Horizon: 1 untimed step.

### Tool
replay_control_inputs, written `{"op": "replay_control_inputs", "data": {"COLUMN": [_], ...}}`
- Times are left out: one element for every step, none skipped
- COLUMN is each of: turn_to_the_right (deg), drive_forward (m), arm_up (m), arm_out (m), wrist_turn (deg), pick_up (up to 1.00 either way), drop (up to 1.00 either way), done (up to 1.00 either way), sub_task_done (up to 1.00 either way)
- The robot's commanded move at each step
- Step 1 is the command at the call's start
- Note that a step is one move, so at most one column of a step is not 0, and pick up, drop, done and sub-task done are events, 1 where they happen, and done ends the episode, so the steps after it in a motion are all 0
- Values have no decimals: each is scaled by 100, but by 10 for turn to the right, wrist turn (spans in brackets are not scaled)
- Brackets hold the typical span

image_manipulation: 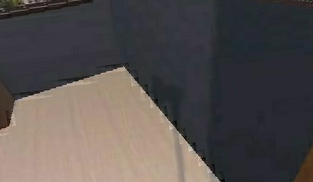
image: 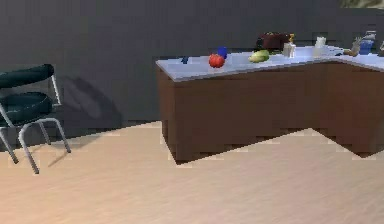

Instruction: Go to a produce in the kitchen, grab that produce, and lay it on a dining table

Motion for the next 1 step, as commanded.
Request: {"op": "replay_control_inputs", "data": {"turn_to_the_right": [-30], "drive_forward": [0], "arm_up": [0], "arm_out": [0], "wrist_turn": [0], "pick_up": [0], "drop": [0], "done": [0], "sub_task_done": [0]}}
